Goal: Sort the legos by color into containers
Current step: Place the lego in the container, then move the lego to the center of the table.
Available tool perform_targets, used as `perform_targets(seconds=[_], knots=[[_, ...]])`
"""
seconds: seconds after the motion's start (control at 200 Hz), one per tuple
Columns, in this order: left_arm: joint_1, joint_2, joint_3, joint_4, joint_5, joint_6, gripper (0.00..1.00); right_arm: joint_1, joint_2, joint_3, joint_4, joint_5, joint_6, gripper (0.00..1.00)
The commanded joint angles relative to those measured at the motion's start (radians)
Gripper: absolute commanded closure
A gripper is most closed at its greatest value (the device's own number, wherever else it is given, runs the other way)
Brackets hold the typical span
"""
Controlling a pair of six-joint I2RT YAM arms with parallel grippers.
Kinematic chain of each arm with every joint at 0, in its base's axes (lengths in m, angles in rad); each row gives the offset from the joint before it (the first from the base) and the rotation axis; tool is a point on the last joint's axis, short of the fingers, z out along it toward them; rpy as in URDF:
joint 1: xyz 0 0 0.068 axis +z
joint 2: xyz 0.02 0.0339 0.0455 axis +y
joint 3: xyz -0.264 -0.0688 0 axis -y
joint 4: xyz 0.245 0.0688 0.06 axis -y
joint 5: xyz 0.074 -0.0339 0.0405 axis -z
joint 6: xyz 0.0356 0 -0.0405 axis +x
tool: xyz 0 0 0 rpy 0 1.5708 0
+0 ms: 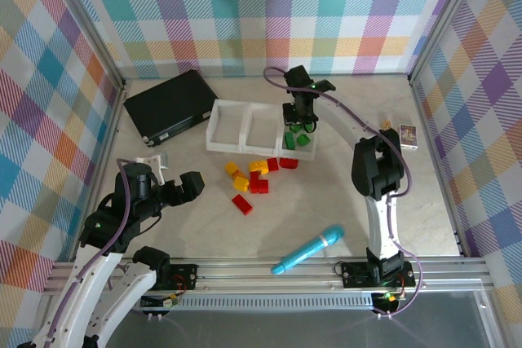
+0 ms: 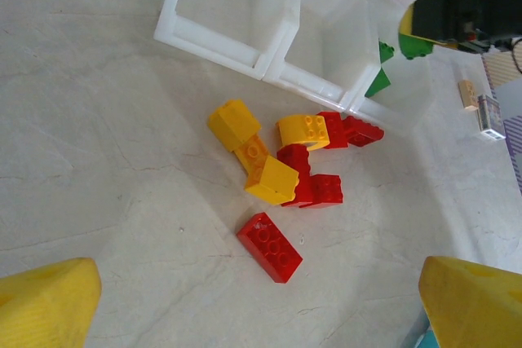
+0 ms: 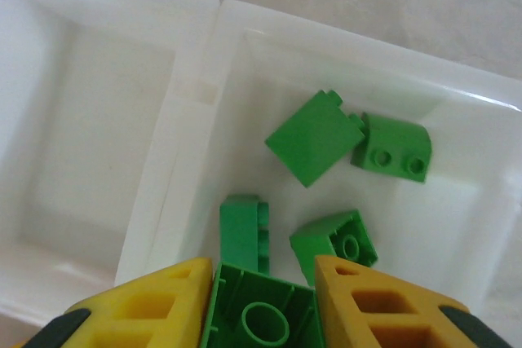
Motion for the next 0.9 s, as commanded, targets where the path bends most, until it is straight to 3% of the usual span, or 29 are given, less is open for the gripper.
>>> perform_targets(seconds=[0.0,0.115,0.245,0.345,0.505,0.705,0.895], knots=[[-0.011,-0.006,-0.003,-0.002,-0.005,0.005,0.00,-0.006,0.030,0.058,-0.051,-0.004,-0.027,0.69],[-0.011,-0.001,-0.003,-0.002,-0.006,0.005,0.00,-0.009,0.040,0.056,-0.059,0.006,-0.023,0.59],[-0.013,0.011,-0.002,-0.001,0.009,0.011,0.00,-0.009,0.011,0.030,-0.060,0.015,-0.014,0.37],[-0.017,0.031,0.006,-0.002,0.053,0.023,0.00,-0.010,-0.025,0.016,-0.068,0.010,-0.007,0.30],[-0.058,0.082,0.014,-0.003,0.099,0.021,0.00,-0.009,-0.131,-0.057,-0.068,-0.028,0.030,0.28],[-0.244,0.154,0.050,-0.016,-0.078,-0.023,0.00,-0.009,-0.403,-0.385,0.052,-0.084,0.122,0.26],[-0.403,0.357,0.140,-0.033,-0.275,-0.090,0.00,-0.009,-0.668,-0.712,0.159,-0.121,0.194,0.25]])
